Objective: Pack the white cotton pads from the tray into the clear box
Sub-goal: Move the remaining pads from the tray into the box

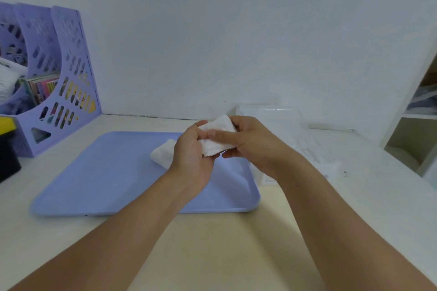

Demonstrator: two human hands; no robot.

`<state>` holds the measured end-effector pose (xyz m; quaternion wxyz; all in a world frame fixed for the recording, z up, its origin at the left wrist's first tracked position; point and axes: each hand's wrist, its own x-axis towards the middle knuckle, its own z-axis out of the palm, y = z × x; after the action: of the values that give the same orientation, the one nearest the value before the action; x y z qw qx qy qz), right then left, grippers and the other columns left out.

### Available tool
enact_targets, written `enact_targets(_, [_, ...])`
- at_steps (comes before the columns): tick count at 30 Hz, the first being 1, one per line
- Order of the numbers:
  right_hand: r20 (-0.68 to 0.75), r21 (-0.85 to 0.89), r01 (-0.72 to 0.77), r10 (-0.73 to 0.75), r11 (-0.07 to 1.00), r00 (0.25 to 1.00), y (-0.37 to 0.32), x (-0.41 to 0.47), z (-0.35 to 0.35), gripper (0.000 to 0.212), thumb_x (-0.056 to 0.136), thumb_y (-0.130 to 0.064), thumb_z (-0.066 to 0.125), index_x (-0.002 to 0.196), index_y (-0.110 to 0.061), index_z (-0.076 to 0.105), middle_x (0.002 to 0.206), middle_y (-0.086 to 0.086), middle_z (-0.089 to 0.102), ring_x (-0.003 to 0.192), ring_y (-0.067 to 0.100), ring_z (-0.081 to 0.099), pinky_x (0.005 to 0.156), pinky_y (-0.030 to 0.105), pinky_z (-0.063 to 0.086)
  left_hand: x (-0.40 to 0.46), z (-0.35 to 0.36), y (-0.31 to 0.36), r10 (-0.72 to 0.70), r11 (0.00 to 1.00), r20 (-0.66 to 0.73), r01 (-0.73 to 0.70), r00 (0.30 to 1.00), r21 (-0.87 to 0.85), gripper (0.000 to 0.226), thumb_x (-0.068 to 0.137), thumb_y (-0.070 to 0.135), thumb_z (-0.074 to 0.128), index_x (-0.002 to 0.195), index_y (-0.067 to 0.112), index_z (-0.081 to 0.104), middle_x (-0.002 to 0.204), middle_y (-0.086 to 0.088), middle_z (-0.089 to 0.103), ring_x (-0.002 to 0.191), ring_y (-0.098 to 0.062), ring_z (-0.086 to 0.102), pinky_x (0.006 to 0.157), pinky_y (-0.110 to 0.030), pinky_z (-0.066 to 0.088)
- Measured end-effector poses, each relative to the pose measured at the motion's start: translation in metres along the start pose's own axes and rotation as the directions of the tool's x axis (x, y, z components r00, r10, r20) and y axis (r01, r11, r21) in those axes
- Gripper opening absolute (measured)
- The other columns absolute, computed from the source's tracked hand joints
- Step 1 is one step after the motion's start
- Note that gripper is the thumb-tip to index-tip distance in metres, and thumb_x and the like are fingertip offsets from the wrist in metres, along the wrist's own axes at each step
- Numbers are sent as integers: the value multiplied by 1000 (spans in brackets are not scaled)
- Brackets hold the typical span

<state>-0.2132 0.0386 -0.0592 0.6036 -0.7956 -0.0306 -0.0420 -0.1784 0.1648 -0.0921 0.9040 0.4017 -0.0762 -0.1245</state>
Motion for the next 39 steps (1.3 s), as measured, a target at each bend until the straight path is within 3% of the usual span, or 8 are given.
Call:
enact_targets(4, [-108,85,-37,46,996,993,-9,-8,-41,30,89,-17,74,116,-4,72,96,6,77,84,16,73,62,20,54,-2,1,-9,135,905,159,-187,978,383,24,86,28,54,110,29,53,107,6,58,87,-9,58,72,-26,45])
enact_targets(6, [-230,28,-72,76,997,970,-12,-17,-73,35,85,-22,77,116,-6,71,89,4,76,77,18,72,55,18,50,-4,-9,-18,240,509,423,-485,873,711,41,83,38,61,121,41,45,119,25,47,101,0,51,82,-20,43])
enact_targets(8, [-290,-75,-170,142,983,947,-11,-25,-95,39,84,-25,79,117,-7,70,88,6,76,69,18,73,48,20,44,-6,-16,-28,182,64,685,-703,706,708,49,91,43,64,135,40,42,132,32,41,113,-2,44,92,-19,41])
enact_targets(9, [-290,-119,-228,185,967,939,-9,-28,-102,35,85,-27,78,114,-8,72,86,8,75,64,17,72,47,22,39,-7,-16,-33,138,-16,740,-746,658,666,50,93,43,63,138,37,43,137,28,41,113,-2,43,94,-20,40])
enact_targets(18, [-222,-445,-476,421,758,879,7,-15,-95,30,84,-40,73,78,-12,64,54,5,42,47,17,32,47,27,24,-4,-11,-49,57,4,716,-718,696,697,27,96,38,64,121,29,60,88,20,52,86,-1,50,67,-14,39])
enact_targets(28, [-480,-755,-497,156,428,863,18,-8,-62,42,68,-38,85,76,-18,50,77,-1,57,75,22,58,62,28,41,-4,-7,-52,-34,-54,778,-779,627,625,15,98,27,59,110,20,56,96,13,52,85,-6,52,74,-35,47])
enact_targets(34, [-398,-678,-367,101,637,912,10,-9,-74,41,62,-41,91,71,-14,63,69,-2,61,63,15,58,54,26,44,3,-11,-54,-60,-163,769,-766,637,622,30,99,29,45,122,18,61,114,5,54,94,-22,56,78,-45,51])
enact_targets(39, [-182,-641,-196,100,742,978,-2,-15,-72,14,69,-11,88,72,-12,74,61,0,64,55,13,57,49,22,45,1,-11,-52,-65,-163,764,-762,642,627,28,100,29,44,118,18,62,110,5,53,91,-22,55,76,-45,51])
